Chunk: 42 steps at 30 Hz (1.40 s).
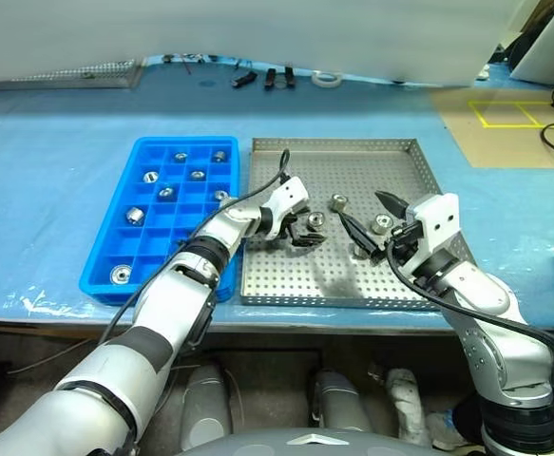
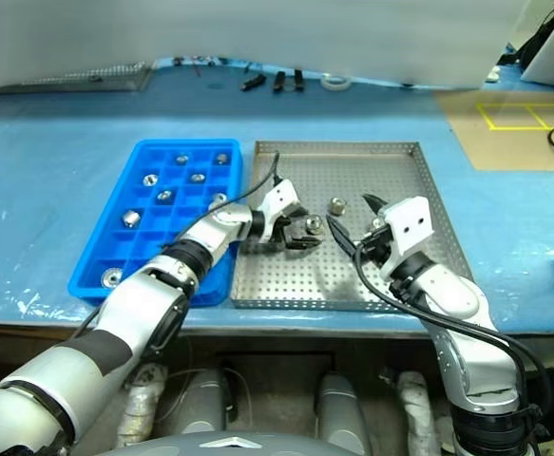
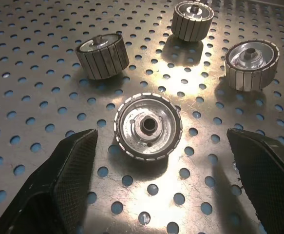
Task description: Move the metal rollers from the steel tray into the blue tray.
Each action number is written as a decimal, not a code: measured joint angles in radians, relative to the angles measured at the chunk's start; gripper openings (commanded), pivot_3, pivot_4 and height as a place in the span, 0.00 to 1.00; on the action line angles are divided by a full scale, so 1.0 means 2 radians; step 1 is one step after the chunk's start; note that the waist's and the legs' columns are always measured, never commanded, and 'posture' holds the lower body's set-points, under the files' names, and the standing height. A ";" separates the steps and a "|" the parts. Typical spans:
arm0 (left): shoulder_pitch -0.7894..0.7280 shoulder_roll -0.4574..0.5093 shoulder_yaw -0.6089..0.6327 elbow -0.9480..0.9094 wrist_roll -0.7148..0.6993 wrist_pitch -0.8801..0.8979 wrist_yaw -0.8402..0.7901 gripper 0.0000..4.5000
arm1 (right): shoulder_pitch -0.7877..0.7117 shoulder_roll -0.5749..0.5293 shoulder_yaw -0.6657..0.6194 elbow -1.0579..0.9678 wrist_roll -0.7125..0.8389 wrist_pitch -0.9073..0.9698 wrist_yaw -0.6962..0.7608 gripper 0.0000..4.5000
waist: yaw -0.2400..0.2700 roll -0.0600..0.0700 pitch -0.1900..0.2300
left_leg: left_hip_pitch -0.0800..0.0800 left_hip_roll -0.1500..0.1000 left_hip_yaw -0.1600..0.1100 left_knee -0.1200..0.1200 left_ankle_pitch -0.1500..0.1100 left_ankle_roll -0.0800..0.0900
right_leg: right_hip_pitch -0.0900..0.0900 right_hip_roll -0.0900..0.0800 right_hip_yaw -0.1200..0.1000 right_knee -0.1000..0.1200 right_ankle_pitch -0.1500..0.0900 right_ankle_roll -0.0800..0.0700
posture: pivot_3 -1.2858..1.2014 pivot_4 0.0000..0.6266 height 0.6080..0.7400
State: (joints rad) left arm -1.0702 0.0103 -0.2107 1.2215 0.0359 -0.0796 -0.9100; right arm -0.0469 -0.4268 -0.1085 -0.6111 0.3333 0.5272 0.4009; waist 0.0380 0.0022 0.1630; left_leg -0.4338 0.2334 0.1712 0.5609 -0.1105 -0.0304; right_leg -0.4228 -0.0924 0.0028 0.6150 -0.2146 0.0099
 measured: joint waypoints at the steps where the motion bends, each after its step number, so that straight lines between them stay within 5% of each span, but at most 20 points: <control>1: 0.000 -0.006 0.000 0.003 0.004 -0.001 0.005 0.99 | 0.003 0.001 0.000 0.000 0.000 0.000 -0.003 0.89 | 0.000 0.000 0.000 | 0.000 0.000 0.000 0.000 0.000 0.000 | 0.000 0.000 0.000 -0.001 0.000 0.000 | 0.35 0.24 1.00; 16: -0.007 -0.029 0.017 0.035 0.036 -0.015 0.128 0.99 | 0.023 0.000 0.001 -0.015 0.000 0.002 -0.017 0.89 | -0.010 0.000 0.000 | 0.001 -0.001 0.001 0.000 -0.001 0.002 | 0.002 -0.001 0.000 -0.004 0.001 0.001 | 0.35 0.24 1.00; 19: -0.007 -0.029 0.022 0.036 0.038 -0.015 0.134 0.87 | 0.023 -0.001 0.001 -0.015 0.000 0.002 -0.017 0.89 | -0.011 0.000 0.000 | 0.001 -0.001 0.001 0.000 -0.001 0.002 | 0.002 -0.001 0.000 -0.004 0.001 0.001 | 0.35 0.24 1.00; 26: -0.006 -0.026 0.031 0.036 0.035 -0.017 0.085 0.38 | 0.020 -0.001 0.001 -0.015 0.000 0.002 -0.017 0.89 | -0.011 0.000 0.000 | 0.001 -0.001 0.001 -0.001 -0.001 0.002 | 0.002 -0.001 0.000 -0.005 0.001 0.001 | 0.36 0.24 1.00; 35: 0.005 -0.005 0.058 0.015 0.012 -0.019 0.022 0.38 | 0.007 -0.001 0.009 -0.013 0.003 0.002 -0.009 0.89 | -0.010 0.000 0.000 | 0.001 -0.001 0.001 -0.002 -0.001 0.002 | 0.001 -0.001 0.000 -0.005 0.001 0.001 | 0.40 0.24 1.00; 42: 0.068 0.066 0.091 -0.189 -0.052 0.036 -0.046 0.38 | -0.060 -0.021 0.029 0.032 0.021 0.002 0.052 0.89 | -0.006 0.000 0.000 | 0.001 0.000 0.002 -0.005 -0.001 0.001 | 0.000 -0.001 0.000 -0.005 0.001 0.001 | 0.48 0.24 1.00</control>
State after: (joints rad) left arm -0.9345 0.1431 -0.0286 0.8439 -0.0676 -0.0070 -1.0012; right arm -0.1660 -0.4689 -0.0495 -0.5463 0.3754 0.5315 0.5055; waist 0.0264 0.0024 0.1632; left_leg -0.4312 0.2332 0.1746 0.5510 -0.1120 -0.0282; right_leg -0.4218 -0.0942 0.0030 0.6054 -0.2134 0.0117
